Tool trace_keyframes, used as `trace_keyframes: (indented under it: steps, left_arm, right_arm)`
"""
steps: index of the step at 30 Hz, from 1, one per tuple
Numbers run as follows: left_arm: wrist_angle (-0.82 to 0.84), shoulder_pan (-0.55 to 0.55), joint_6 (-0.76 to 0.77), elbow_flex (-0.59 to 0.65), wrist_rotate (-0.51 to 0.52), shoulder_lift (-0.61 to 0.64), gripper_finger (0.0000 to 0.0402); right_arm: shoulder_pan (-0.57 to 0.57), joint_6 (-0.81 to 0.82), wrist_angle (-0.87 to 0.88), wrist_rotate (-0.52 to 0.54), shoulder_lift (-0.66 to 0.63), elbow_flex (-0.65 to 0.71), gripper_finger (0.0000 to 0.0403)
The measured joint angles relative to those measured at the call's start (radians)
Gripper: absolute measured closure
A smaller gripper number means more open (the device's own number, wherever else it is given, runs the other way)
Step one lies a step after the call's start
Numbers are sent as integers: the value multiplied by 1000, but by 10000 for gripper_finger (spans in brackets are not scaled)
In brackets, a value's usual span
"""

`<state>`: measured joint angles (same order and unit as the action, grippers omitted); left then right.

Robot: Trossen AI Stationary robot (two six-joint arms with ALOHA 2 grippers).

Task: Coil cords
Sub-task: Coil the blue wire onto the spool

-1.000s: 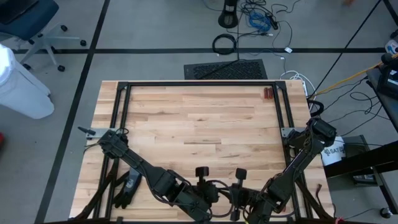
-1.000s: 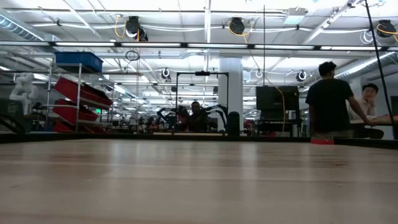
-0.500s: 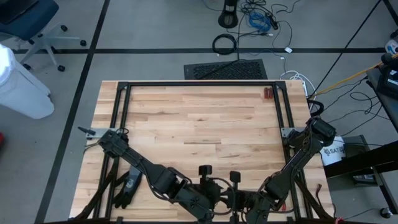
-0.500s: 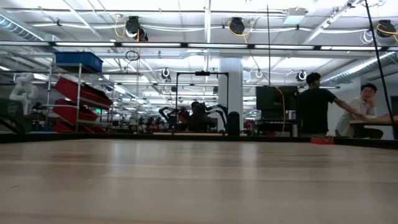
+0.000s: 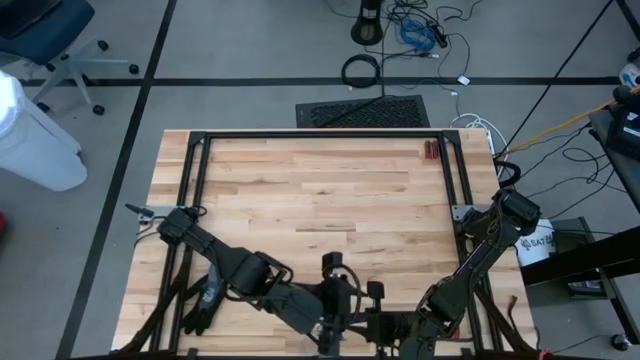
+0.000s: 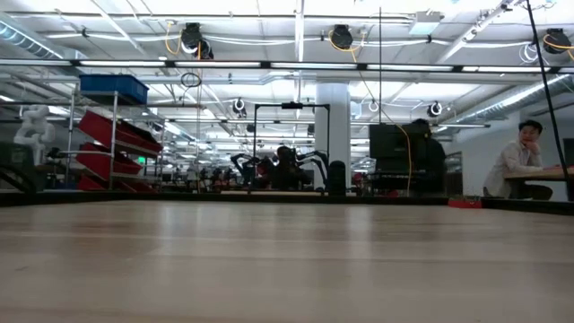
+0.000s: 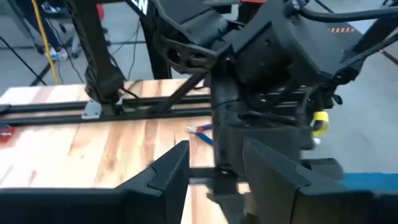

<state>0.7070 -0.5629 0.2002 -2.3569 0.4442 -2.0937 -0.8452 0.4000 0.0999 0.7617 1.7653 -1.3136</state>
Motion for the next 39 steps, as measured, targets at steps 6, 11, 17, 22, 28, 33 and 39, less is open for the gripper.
trace_keyframes:
  steps: [6, 11, 17, 22, 28, 33, 39]
  left_arm:
    - [-18, -35, -30, 0, -1, 21, 244]
    - [-8, -91, -31, 0, 11, 21, 244]
    - [-6, -179, -35, 5, 177, 15, 244]
    - [1, -229, -77, 7, 340, -14, 244]
    - [1, -247, -70, 7, 431, -27, 244]
    - [-13, -244, -51, 7, 460, -27, 244]
    - [-18, -246, -27, 7, 462, -52, 244]
  right_arm:
    - [-17, -34, -19, -9, -8, 0, 403]
    - [-45, -59, -21, 9, -36, 0, 403]
    - [-79, -82, -21, 77, -101, 0, 403]
    - [-88, -116, -17, 74, -166, 0, 403]
    - [-86, -176, -20, 76, -231, 0, 403]
    - [-87, -202, -21, 76, -243, 0, 403]
    - [-87, -207, -21, 78, -243, 0, 403]
